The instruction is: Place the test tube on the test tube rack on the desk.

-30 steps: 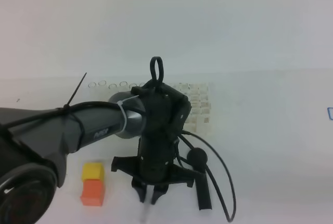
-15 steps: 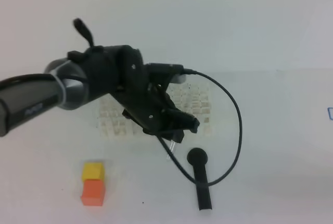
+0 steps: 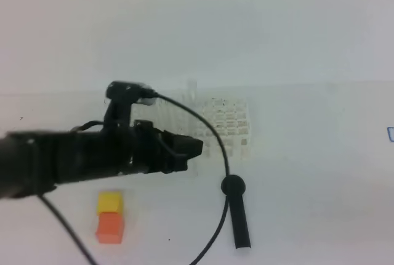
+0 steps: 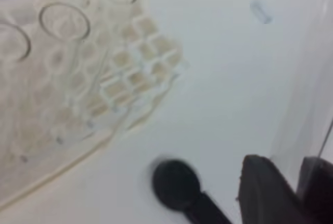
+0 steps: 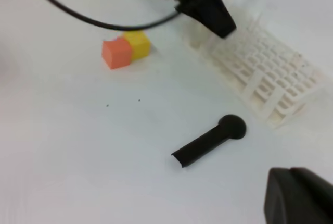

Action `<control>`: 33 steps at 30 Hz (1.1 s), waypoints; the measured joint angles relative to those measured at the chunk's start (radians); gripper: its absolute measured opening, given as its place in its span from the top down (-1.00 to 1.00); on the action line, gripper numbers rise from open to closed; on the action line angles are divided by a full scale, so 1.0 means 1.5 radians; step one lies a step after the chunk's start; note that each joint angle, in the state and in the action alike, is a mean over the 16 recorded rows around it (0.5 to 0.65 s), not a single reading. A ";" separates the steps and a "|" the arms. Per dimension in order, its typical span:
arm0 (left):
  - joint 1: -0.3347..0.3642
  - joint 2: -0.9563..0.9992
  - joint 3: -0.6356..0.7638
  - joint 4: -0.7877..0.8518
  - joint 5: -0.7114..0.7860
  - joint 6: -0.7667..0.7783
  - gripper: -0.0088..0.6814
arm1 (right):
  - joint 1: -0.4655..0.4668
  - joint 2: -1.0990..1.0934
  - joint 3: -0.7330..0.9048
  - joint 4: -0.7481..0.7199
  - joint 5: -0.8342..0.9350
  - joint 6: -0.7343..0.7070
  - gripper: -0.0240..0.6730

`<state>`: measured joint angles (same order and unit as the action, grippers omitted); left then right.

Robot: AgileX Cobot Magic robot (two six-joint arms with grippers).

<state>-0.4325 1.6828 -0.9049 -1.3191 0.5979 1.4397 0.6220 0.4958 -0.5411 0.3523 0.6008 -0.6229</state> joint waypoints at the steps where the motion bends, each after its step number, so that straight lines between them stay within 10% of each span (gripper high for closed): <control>1: 0.005 -0.008 0.023 -0.048 0.012 0.055 0.66 | 0.000 0.005 0.009 0.007 -0.019 0.002 0.94; 7: 0.023 -0.034 0.127 -0.226 0.118 0.253 0.66 | 0.000 0.043 0.061 0.063 -0.131 0.015 0.94; 21: 0.024 -0.040 0.178 -0.237 0.343 0.366 0.66 | 0.000 0.165 0.084 0.210 -0.251 -0.008 0.94; 33: 0.024 -0.041 0.178 -0.237 0.392 0.537 0.66 | 0.000 0.243 0.036 0.458 -0.212 -0.337 0.94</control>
<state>-0.3971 1.6209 -0.6381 -1.6753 1.1853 2.2449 0.6220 0.8601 -0.4870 1.0397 0.2834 -1.1286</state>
